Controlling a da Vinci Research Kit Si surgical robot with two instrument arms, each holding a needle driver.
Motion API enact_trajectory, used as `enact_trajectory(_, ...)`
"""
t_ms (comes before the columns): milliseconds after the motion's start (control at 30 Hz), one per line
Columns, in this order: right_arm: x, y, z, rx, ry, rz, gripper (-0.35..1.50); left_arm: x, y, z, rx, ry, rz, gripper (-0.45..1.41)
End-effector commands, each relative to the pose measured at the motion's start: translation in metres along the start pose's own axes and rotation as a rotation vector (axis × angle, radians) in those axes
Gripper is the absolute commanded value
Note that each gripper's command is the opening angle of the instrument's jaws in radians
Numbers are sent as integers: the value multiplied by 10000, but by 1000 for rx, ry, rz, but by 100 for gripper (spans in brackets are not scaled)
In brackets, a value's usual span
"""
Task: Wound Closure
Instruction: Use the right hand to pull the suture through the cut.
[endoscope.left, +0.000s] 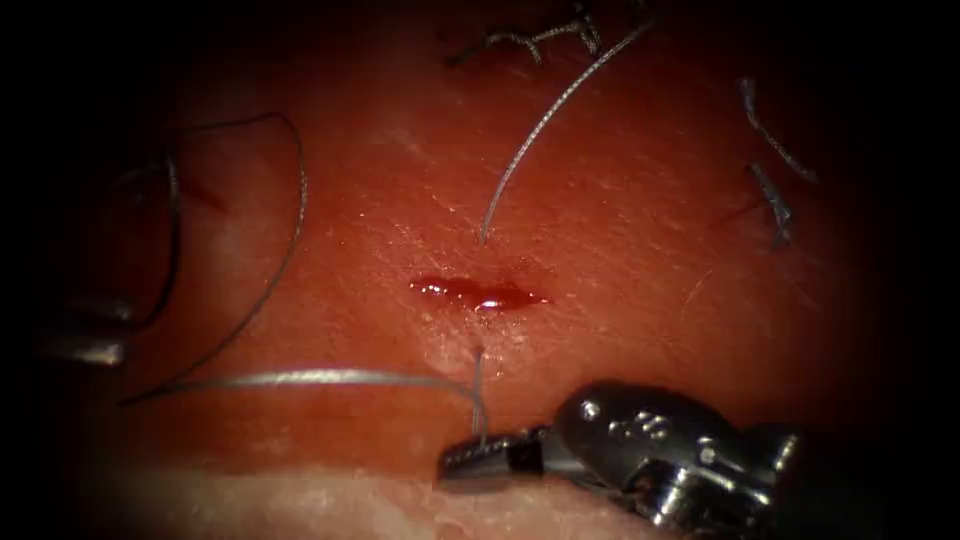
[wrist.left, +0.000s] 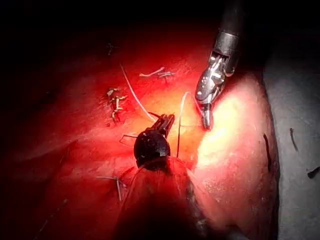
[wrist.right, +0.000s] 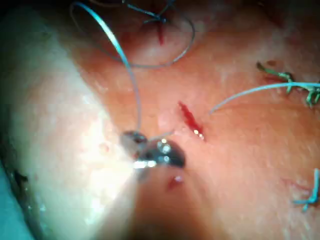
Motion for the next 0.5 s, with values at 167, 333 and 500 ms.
enact_trajectory(167, -9, -32, 5, 80, -26, 58, -35, -3, -5, 6, -1, 1, 3, -45)
enact_trajectory(333, -10, -63, 1, 179, -24, 107, -35, -4, -6, 6, -1, 1, 3, -45)
enact_trajectory(500, -9, -89, 8, 279, -38, 99, -35, -4, -6, 6, -1, 1, 4, -45)
